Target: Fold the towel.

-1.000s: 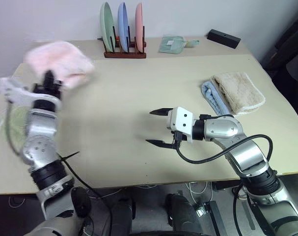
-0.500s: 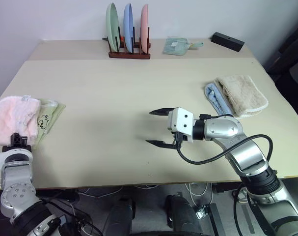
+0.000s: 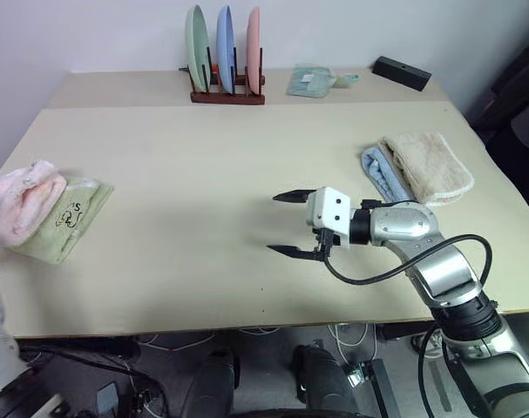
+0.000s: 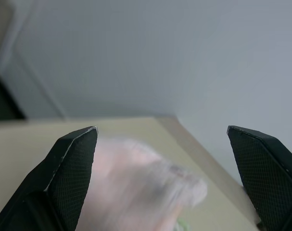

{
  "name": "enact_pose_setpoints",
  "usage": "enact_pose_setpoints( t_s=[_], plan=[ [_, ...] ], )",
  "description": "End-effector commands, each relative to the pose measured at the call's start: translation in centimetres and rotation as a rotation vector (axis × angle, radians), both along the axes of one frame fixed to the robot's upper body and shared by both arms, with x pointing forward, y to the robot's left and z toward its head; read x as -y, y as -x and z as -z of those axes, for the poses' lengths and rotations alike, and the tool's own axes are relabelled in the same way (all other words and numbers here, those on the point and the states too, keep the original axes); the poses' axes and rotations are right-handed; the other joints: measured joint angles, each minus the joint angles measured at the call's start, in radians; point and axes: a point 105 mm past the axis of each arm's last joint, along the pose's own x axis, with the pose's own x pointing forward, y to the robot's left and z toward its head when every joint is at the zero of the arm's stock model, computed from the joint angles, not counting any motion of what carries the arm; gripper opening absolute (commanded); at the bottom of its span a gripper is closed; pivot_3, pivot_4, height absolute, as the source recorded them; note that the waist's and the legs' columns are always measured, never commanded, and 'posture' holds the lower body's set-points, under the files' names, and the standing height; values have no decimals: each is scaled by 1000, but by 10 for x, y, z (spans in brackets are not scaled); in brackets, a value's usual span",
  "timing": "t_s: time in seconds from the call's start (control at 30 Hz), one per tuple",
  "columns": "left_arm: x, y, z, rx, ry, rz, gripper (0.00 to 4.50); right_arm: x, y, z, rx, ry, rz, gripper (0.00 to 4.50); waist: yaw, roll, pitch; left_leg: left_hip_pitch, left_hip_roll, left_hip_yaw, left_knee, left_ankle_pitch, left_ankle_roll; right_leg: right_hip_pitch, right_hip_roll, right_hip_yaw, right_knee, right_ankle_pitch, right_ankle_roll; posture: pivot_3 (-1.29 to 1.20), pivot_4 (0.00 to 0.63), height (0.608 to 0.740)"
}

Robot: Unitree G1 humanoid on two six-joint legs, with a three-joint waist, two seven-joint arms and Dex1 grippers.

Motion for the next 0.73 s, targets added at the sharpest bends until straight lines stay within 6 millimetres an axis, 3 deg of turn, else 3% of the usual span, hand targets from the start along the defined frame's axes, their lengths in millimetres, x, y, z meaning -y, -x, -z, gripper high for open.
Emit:
enact_pose_setpoints(
  t_s=[0.03, 0.13, 0.23, 0.33, 0.47, 0.6, 0.73],
  plan=[
    [33, -23, -13, -46, -144, 170, 4407, 14, -8, -14, 33, -24, 49, 4500, 7, 0, 0, 0, 0, 0, 0, 0, 0, 0, 0, 0, 0, 0, 0, 0, 150, 740],
    [58, -40, -15, -53, -187, 276, 4407, 24, -13, -13, 30, -21, 88, 4500, 7, 0, 0, 0, 0, 0, 0, 0, 0, 0, 0, 0, 0, 0, 0, 0, 150, 740],
    [123, -67, -11, -187, -518, 511, 4407, 36, -22, -14, 1, -93, 193, 4500, 8, 0, 0, 0, 0, 0, -1, 0, 0, -1, 0, 0, 0, 0, 0, 0, 150, 740],
    [165, -76, 7, -299, -774, 677, 4407, 54, -29, -14, -36, -150, 287, 4500, 7, 1, 0, 0, 0, 2, -1, 0, 0, -1, 0, 1, 0, 0, 0, 0, 150, 740],
    [187, -77, 25, -357, -966, 781, 4407, 72, -30, -9, -91, -200, 360, 4500, -8, 2, 1, 0, 1, 2, -2, 0, 1, -2, 0, 2, -1, 0, 0, 0, 150, 740],
    [190, -80, 39, -368, -961, 834, 4407, 91, -26, 4, -143, -208, 423, 4500, -12, 3, 2, 0, 1, 3, -3, 0, 1, -3, 0, 2, 0, 0, 0, 0, 150, 740],
    [197, -77, 51, -373, -949, 909, 4407, 98, -25, 12, -160, -213, 457, 4500, -12, 3, 2, -1, 1, 3, -2, 0, 1, -3, 0, 2, 0, 2, 3, 0, 150, 740]
  ],
)
